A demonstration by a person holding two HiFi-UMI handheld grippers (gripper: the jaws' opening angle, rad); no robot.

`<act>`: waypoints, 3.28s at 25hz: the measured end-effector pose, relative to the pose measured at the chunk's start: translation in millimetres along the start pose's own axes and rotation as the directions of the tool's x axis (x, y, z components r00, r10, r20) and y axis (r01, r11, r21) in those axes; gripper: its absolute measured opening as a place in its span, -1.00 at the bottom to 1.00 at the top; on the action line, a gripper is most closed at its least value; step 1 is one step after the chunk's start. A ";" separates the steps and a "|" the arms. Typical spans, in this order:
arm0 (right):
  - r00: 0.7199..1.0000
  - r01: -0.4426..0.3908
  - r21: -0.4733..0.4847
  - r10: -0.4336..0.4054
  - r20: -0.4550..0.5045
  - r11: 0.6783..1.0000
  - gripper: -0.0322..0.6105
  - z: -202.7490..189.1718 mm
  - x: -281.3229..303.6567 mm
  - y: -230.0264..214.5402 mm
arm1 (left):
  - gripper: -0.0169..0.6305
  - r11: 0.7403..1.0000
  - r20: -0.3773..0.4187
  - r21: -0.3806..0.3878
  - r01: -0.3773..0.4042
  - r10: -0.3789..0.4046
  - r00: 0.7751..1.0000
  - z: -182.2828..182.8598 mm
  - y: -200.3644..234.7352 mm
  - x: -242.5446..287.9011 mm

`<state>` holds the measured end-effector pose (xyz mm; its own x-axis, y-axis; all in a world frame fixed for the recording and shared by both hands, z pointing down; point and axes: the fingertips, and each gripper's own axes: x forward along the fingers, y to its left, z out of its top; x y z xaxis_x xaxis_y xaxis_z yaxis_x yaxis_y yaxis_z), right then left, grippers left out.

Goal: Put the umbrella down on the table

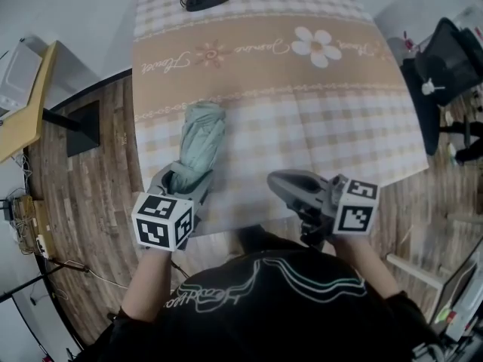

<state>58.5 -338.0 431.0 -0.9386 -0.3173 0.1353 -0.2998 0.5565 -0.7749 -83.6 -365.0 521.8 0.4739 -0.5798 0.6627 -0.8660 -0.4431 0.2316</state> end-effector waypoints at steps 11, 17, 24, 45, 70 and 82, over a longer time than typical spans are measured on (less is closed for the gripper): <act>1.000 -0.008 0.023 0.008 -0.005 1.000 -0.86 19.0 2.9 -30.0 | -0.13 1.000 -0.088 -0.010 -0.024 0.023 0.996 -15.1 15.1 46.8; 1.000 -0.010 0.043 0.011 -0.019 0.999 -0.86 26.2 4.5 -44.5 | -0.12 0.999 -0.159 -0.023 -0.023 0.019 0.987 -29.5 16.5 66.9; 1.000 -0.017 0.056 0.018 -0.021 0.998 -0.86 35.7 5.6 -60.8 | -0.11 0.998 -0.213 -0.013 -0.064 0.060 0.975 -43.3 17.3 78.3; 0.999 -0.032 0.029 0.031 0.035 0.999 -0.86 37.2 -5.2 -33.8 | 0.05 1.000 -0.210 0.008 -0.024 0.025 0.977 -43.8 10.1 79.8; 0.992 -0.082 -0.144 0.094 0.080 0.986 -0.86 -54.8 -19.2 137.8 | -0.21 0.949 0.270 -0.127 0.288 -0.246 0.931 -6.2 -102.7 -174.7; 0.993 -0.098 -0.197 0.109 0.047 0.975 -0.86 -118.3 -24.3 222.4 | -0.94 0.909 0.427 -0.099 0.404 -0.328 0.843 -26.2 -153.8 -268.8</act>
<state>-5.6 -115.7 328.4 -0.9567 -0.2903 0.0204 -0.2339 0.7254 -0.6474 -81.9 -123.1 326.7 0.7513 -0.6353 0.1788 -0.6120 -0.5692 0.5491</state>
